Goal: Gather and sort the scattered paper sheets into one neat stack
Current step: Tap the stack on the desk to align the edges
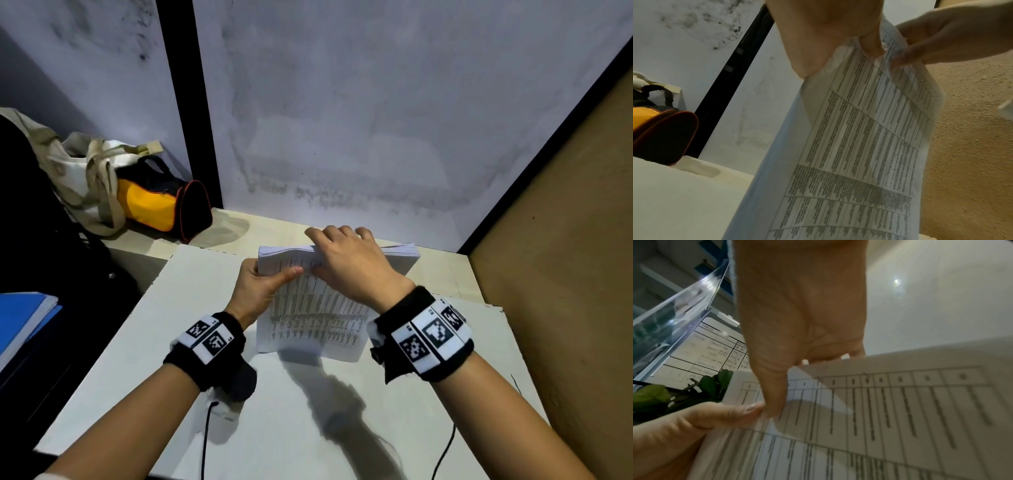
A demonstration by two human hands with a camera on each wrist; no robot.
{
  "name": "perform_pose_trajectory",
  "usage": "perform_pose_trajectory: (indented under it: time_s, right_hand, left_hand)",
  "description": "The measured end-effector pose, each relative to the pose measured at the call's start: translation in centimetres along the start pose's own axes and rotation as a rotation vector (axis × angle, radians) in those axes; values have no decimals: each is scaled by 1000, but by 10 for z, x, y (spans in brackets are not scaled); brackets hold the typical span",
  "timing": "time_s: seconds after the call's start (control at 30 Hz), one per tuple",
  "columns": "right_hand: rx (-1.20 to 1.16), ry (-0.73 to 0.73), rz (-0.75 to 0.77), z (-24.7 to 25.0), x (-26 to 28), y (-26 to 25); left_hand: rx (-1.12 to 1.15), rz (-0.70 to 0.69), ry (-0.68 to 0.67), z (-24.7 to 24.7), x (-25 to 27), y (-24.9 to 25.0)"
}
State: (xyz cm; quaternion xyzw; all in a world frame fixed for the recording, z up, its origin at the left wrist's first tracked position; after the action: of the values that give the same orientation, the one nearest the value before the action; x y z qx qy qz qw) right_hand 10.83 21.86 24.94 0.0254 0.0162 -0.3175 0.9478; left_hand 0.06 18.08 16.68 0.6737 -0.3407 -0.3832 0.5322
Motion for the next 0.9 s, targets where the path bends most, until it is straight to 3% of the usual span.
perform_pose_trajectory:
  time_s: [0.17, 0.27, 0.33, 0.43, 0.57, 0.7, 0.8, 0.9]
  right_hand:
    - [15, -15, 83, 5, -12, -6]
    - [36, 17, 158, 13, -7, -7]
    - [20, 97, 169, 26, -2, 1]
    - [-190, 325, 185, 59, 14, 34]
    - [-594, 431, 87, 75, 48, 101]
    - [-964, 441, -134, 35, 82, 152]
    - [-1088, 521, -349, -16, 106, 181]
    - [-1273, 557, -528, -65, 124, 179]
  left_hand:
    - [-28, 11, -3, 5, -2, -1]
    - [-120, 39, -112, 4, -3, -10]
    - [-189, 128, -190, 5, 0, -30]
    - [-293, 207, -251, 15, 5, -57]
    - [-402, 262, -309, 31, 8, -68]
    - [-397, 268, -329, 36, 1, -59]
    - [-188, 295, -234, 39, -6, -58]
    - [113, 342, -165, 34, -2, -67]
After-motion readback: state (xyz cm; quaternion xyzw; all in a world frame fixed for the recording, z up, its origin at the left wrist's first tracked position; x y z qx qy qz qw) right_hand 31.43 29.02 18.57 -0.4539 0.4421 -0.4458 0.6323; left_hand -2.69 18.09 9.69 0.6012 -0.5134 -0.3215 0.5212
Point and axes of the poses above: each hand's wrist, its own x-axis away from the middle knuckle, its own z-axis out of the back of the hand, y = z × x, the point moved 8 cm from there along -x, towards the middle knuckle, and after that the axes turned 2 degrees about y, right-handed, at the moved point
